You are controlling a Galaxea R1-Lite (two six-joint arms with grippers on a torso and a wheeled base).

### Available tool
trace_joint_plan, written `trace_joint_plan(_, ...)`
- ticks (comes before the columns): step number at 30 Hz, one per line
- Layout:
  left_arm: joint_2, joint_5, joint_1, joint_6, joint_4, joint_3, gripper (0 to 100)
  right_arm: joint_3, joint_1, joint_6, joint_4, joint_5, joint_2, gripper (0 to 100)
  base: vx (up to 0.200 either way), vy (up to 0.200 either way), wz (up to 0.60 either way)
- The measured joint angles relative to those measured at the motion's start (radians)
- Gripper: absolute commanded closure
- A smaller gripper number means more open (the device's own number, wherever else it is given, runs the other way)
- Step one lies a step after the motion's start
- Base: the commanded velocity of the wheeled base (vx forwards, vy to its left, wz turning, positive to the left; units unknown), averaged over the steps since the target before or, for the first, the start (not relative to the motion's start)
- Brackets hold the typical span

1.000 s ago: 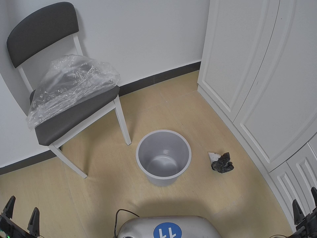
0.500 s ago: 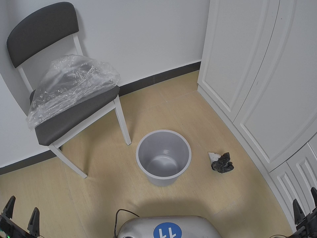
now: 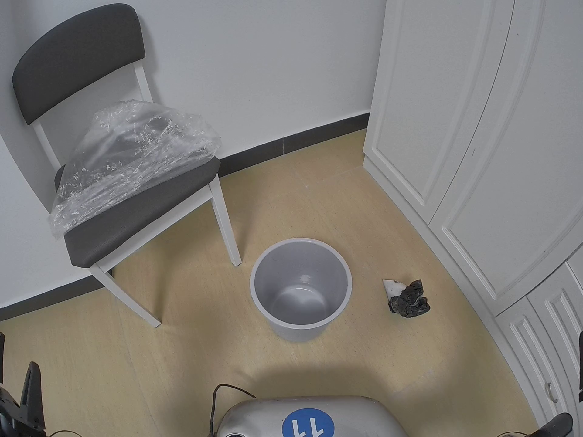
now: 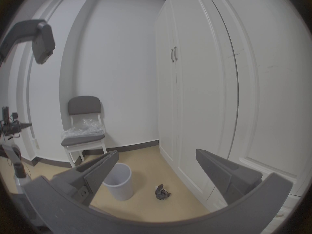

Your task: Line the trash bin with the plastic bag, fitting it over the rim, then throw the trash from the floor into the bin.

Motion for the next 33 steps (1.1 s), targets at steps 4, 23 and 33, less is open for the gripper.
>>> trace_joint_plan(4,0.009,-0.008,-0.003,0.007,0.039,-0.048,0,-0.080,-0.017,0.054,-0.011,0.007,0.087,0,0.000,0.000,0.00)
trace_joint_plan(23,0.568,0.018,0.047,0.309,0.085,-0.353,0,-0.358,0.076,0.244,-0.342,-0.174,0.681,0,0.000,0.000,0.00)
trace_joint_plan(33,0.890,0.079,0.120,0.489,-0.094,-0.375,0,-0.360,0.343,0.320,-0.454,-0.448,0.866,0,0.000,0.000,0.00)
